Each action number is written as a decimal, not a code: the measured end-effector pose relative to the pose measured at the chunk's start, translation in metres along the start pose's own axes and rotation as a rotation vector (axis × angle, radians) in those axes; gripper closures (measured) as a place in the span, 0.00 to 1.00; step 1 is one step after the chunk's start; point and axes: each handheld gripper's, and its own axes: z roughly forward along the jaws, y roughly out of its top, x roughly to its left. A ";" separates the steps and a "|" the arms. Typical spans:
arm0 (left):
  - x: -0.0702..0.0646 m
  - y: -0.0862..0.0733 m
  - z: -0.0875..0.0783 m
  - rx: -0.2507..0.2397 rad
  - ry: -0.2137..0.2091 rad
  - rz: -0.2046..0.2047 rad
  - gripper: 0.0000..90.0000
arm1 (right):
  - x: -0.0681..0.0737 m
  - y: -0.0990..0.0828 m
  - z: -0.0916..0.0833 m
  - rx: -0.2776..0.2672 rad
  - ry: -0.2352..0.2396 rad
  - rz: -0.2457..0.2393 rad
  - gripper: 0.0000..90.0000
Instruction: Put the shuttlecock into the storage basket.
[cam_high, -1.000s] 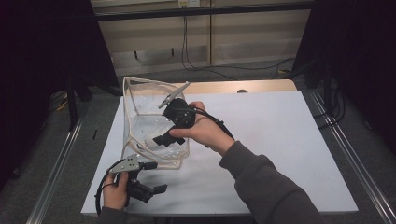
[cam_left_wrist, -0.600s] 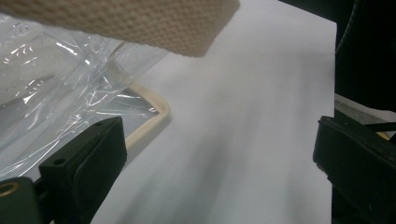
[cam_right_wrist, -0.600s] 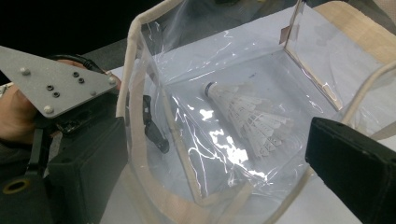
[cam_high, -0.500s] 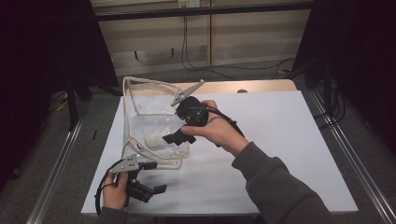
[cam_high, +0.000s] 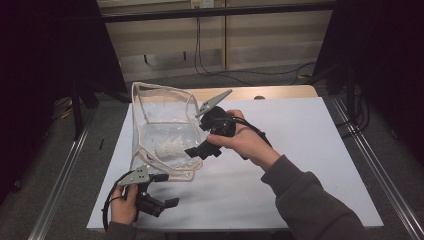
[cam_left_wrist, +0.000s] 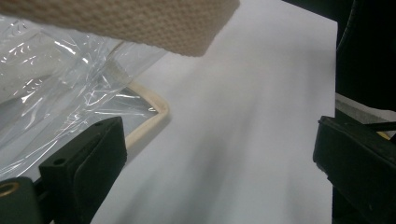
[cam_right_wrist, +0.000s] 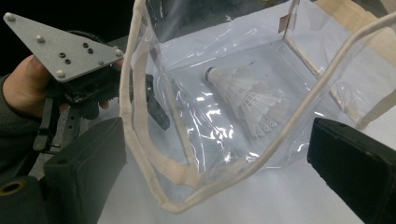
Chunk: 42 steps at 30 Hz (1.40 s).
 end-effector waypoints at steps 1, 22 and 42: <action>0.000 0.000 0.000 -0.001 0.001 0.000 0.03 | 0.000 -0.001 -0.001 -0.006 0.002 -0.002 0.05; -0.001 0.000 0.001 0.003 -0.001 0.000 0.03 | -0.013 -0.024 -0.030 -0.047 -0.033 0.015 0.04; 0.000 0.000 0.001 0.001 0.000 0.001 0.03 | -0.030 -0.062 -0.041 -0.063 -0.062 0.052 0.04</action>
